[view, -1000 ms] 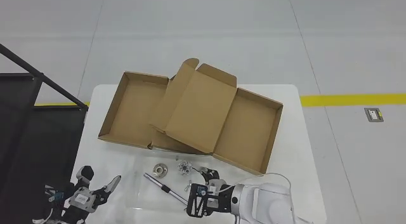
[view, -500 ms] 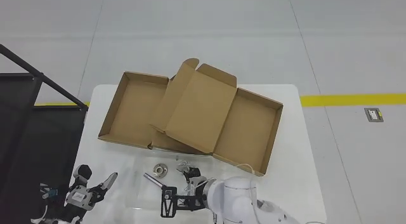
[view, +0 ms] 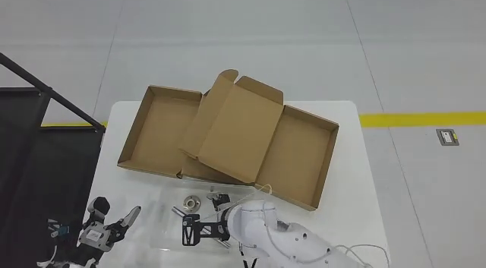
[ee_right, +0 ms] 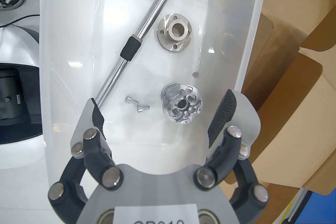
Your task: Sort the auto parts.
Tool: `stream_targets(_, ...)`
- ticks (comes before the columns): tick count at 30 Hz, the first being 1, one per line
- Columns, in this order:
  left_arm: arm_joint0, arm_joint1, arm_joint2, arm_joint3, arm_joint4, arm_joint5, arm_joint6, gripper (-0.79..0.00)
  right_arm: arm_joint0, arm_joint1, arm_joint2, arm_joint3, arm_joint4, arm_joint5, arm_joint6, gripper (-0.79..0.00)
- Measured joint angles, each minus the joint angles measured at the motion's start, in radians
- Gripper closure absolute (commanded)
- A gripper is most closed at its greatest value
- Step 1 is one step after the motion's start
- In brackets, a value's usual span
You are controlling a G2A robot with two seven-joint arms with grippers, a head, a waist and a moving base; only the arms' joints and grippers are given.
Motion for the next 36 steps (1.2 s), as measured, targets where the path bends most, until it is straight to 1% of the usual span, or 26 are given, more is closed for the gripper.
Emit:
stream_targets(5,0.000,0.000,0.000,0.000,0.000,0.000,0.000,-0.785,0.025,-0.030,-0.016,0.056,0.017,0.014,0.017,-0.785)
stream_targets(10,0.000,0.000,0.000,0.000,0.000,0.000,0.000,-0.785,0.044,-0.055,-0.021,0.118,0.030,0.022,0.003,-0.785)
stream_targets(17,0.000,0.000,0.000,0.000,0.000,0.000,0.000,-0.785,0.056,-0.080,-0.022,0.190,0.032,0.032,-0.020,-0.785)
stream_targets(23,0.000,0.000,0.000,0.000,0.000,0.000,0.000,-0.785,0.063,-0.102,-0.020,0.242,0.036,0.060,0.012,-0.785)
stream_targets(24,0.000,0.000,0.000,0.000,0.000,0.000,0.000,-0.785,0.065,-0.105,-0.021,0.249,0.037,0.062,0.017,-0.699)
stream_targets(25,0.000,0.000,0.000,0.000,0.000,0.000,0.000,-0.785,0.067,-0.109,-0.021,0.256,0.038,0.063,0.020,-0.449)
stream_targets(26,0.000,0.000,0.000,0.000,0.000,0.000,0.000,-0.785,0.068,-0.112,-0.021,0.261,0.039,0.062,0.020,-0.360)
stream_targets(27,0.000,0.000,0.000,0.000,0.000,0.000,0.000,-0.785,0.069,-0.115,-0.020,0.266,0.040,0.062,0.019,-0.329)
stream_targets(28,0.000,0.000,0.000,0.000,0.000,0.000,0.000,-0.785,0.070,-0.117,-0.019,0.272,0.039,0.060,0.016,-0.246)
stream_targets(30,0.000,0.000,0.000,0.000,0.000,0.000,0.000,-0.785,0.070,-0.120,-0.014,0.281,0.038,0.060,0.013,0.000)
stream_targets(33,0.000,0.000,0.000,0.000,0.000,0.000,0.000,-0.785,0.064,-0.122,0.004,0.293,0.050,0.075,0.028,0.000)
stream_targets(36,0.000,0.000,0.000,0.000,0.000,0.000,0.000,-0.785,0.058,-0.121,0.017,0.288,0.050,0.068,0.025,0.000)
